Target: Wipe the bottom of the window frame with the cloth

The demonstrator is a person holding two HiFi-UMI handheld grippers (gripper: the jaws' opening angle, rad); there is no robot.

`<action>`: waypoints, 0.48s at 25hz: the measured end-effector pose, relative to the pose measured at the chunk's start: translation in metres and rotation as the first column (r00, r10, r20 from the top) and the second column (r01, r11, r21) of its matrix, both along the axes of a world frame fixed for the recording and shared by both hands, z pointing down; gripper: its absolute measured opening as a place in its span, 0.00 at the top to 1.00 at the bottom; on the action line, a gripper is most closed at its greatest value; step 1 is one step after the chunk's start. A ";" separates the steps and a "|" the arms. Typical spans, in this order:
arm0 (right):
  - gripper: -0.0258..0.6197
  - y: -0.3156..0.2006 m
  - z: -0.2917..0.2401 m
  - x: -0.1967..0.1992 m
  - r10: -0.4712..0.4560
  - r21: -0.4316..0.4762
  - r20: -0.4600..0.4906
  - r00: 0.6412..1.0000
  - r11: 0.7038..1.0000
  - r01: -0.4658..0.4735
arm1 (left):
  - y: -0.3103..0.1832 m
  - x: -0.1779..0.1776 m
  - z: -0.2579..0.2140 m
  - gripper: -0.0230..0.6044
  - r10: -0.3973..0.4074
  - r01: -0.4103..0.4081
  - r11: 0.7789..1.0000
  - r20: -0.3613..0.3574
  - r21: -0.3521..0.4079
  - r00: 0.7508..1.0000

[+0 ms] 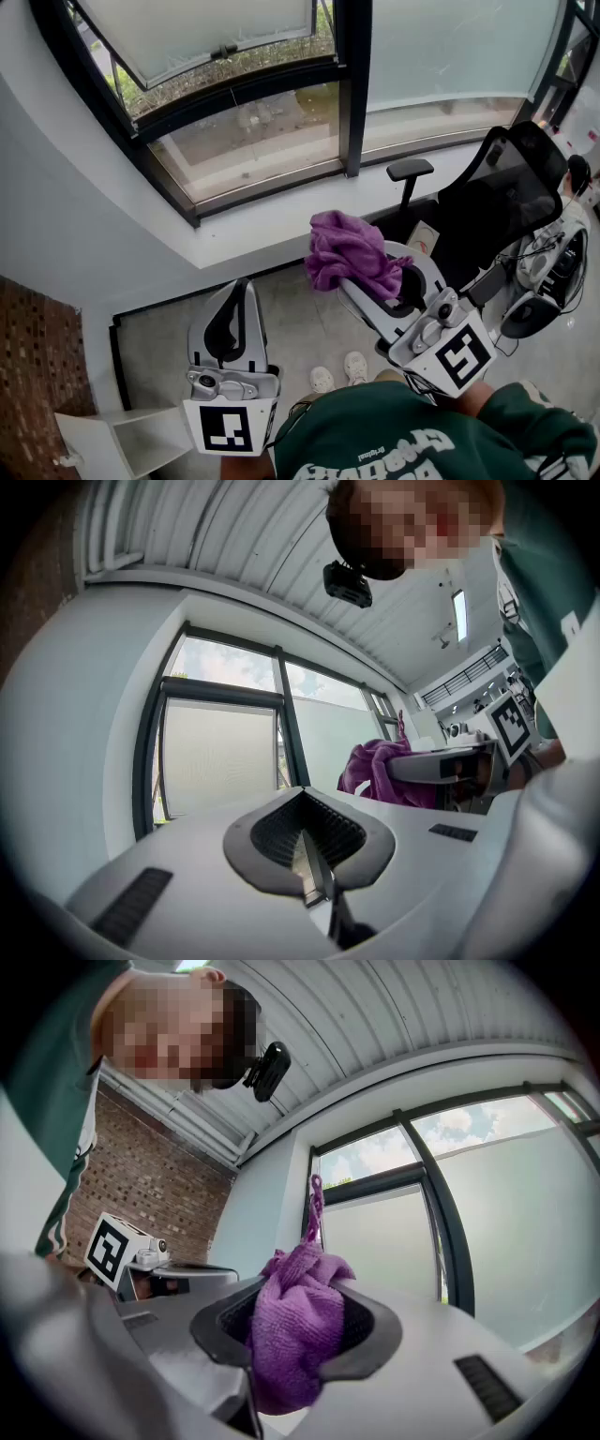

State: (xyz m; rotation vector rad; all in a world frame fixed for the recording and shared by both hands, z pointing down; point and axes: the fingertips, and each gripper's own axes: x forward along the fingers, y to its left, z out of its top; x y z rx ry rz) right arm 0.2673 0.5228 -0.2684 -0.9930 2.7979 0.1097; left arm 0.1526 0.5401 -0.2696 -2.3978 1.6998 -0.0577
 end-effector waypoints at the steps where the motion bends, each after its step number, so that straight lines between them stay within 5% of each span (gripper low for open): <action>1: 0.72 -0.001 -0.009 -0.002 0.005 0.030 -0.007 1.000 1.000 -0.004 | -0.004 -0.001 -0.006 0.95 0.006 -0.007 1.000 0.010 0.025 1.000; 5: 0.72 -0.005 -0.034 -0.009 0.008 0.135 -0.035 0.999 0.991 -0.003 | -0.015 -0.001 -0.020 0.95 0.028 -0.029 0.995 0.011 0.099 1.000; 12: 0.72 -0.007 -0.020 -0.005 -0.025 0.084 -0.021 0.999 0.996 0.026 | -0.016 0.003 -0.007 0.95 0.014 -0.014 0.999 0.002 0.053 1.000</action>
